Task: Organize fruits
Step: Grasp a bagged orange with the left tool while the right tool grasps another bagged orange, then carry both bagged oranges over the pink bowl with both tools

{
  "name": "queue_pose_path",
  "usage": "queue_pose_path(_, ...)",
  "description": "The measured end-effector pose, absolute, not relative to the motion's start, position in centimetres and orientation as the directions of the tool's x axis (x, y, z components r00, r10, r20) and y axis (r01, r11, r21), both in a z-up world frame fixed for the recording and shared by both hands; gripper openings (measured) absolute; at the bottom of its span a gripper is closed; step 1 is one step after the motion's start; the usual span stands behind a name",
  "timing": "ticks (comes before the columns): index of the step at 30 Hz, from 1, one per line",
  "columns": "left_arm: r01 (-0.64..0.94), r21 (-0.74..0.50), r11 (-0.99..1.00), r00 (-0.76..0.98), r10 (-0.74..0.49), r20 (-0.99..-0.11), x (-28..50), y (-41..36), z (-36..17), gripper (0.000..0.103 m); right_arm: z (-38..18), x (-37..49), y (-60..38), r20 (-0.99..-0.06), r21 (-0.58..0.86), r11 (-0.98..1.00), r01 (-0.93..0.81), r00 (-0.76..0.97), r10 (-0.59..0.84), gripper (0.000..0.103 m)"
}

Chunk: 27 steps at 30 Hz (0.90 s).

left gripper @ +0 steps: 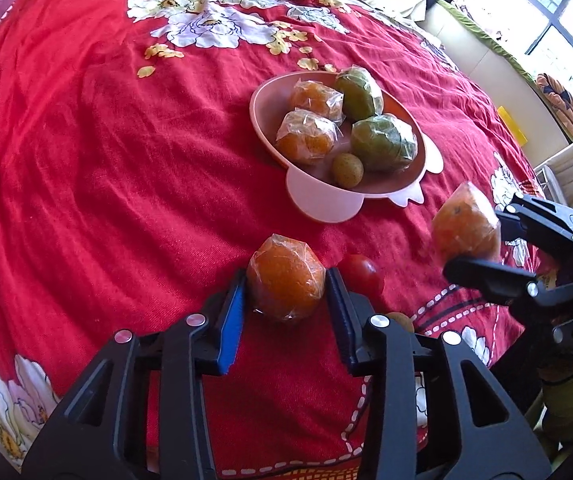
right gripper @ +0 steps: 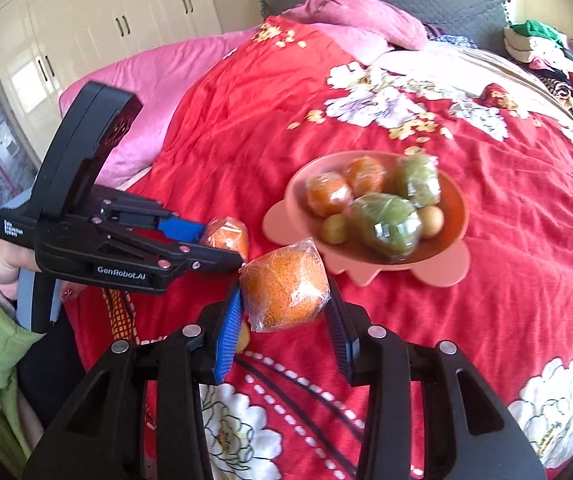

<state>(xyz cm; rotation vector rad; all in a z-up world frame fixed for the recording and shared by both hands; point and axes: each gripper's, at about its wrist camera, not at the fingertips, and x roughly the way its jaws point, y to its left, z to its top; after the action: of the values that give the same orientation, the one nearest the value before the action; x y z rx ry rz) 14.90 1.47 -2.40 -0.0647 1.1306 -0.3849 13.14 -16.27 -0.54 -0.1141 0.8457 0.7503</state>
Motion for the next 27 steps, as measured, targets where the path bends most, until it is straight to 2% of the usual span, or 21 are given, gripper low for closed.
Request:
queue_pose_path(10,0.249,-0.248,0.936,0.389,-0.331,-0.860,15.4,1.4,-2.5,0.030,-0.4,13.7,-16.9,-0.712,0.196,0.759,-0.621,0.442,0.545,0.038)
queue_pose_path(27,0.282,-0.241,0.929,0.471,-0.353,-0.808,16.6,0.3,2.5,0.030,2.6,16.1,-20.2,-0.667,0.179,0.802,-0.569,0.530,0.524,0.038)
